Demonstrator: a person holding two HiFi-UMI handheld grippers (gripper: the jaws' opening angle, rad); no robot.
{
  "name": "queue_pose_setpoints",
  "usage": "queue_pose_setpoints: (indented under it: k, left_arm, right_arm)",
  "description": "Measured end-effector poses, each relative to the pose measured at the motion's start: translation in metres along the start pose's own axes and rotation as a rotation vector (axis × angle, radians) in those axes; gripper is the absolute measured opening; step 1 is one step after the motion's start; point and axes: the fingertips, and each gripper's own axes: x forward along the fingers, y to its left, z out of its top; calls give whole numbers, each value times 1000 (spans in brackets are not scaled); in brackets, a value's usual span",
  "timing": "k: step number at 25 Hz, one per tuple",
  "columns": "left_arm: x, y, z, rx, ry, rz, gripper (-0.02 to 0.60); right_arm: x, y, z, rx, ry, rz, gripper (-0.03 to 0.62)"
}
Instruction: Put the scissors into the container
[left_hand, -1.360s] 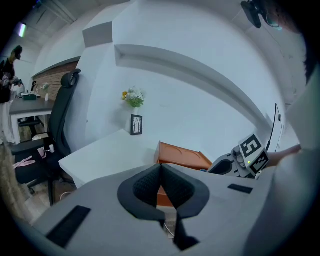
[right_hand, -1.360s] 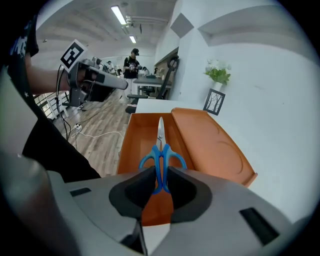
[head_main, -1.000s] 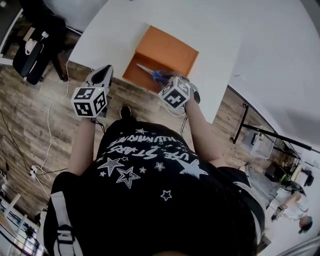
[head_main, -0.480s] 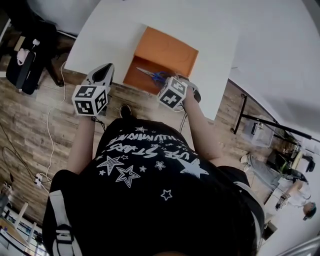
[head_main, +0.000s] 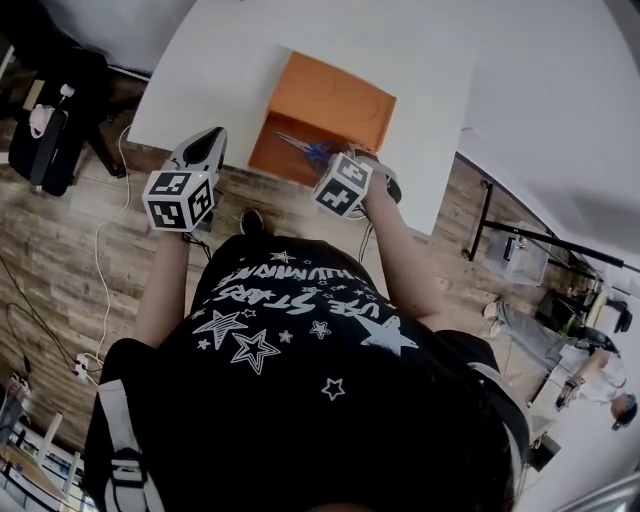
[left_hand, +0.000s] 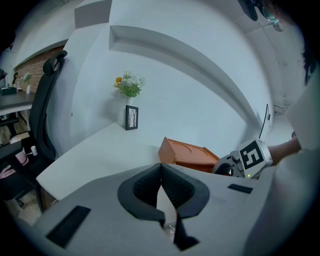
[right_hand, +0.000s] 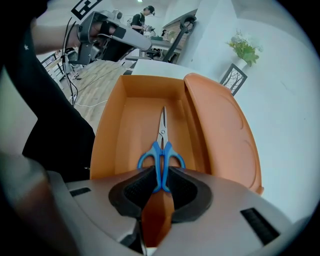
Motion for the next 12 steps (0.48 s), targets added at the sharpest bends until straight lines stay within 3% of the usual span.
queue_pose_setpoints:
  k: [12]
  left_arm:
    - [-7, 2, -3, 7, -8, 1, 18]
  right_arm:
    - [-1, 0, 3, 38, -41, -31, 100]
